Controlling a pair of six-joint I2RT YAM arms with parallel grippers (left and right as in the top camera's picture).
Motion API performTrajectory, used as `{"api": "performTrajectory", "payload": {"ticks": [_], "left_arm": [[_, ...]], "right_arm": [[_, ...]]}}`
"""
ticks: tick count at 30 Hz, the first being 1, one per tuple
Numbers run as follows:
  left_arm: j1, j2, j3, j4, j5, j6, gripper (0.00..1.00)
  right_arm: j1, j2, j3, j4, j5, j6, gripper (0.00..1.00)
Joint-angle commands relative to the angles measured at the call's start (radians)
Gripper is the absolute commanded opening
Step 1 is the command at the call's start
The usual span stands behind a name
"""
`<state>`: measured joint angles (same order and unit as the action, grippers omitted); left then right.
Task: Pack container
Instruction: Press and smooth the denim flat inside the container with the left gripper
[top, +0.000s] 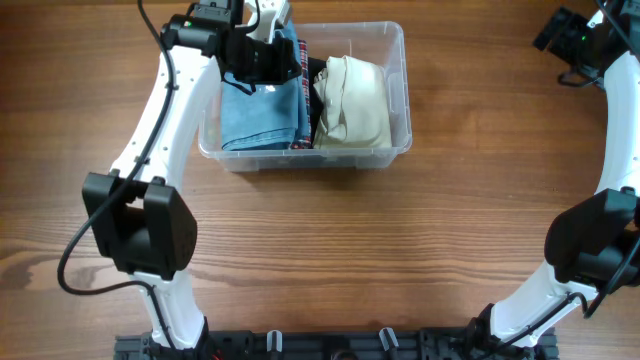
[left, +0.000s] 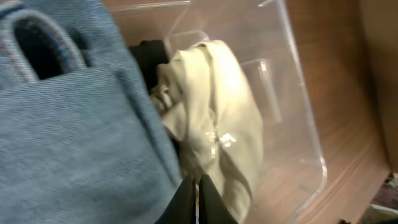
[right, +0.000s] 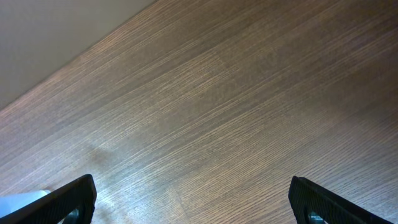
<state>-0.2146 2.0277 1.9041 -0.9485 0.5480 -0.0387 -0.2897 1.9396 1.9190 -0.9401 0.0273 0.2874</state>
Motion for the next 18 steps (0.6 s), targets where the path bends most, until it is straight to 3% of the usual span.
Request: {"api": "performTrajectory", "payload": {"ticks": [1, 6, 18], "left_arm": [[0.009, 0.063, 0.018, 0.002, -0.027, 0.006, 0.04], [0.009, 0.131, 0.018, 0.003, -0.095, 0.01, 0.04], [0.01, 0.183, 0.017, 0.029, -0.096, 0.009, 0.04]], "right_arm": [[0.002, -0.011, -0.005, 0.005, 0.01, 0.001, 1.0], [0.002, -0.011, -0.005, 0.005, 0.01, 0.002, 1.0], [0.002, -0.011, -0.005, 0.005, 0.01, 0.001, 1.0]]}}
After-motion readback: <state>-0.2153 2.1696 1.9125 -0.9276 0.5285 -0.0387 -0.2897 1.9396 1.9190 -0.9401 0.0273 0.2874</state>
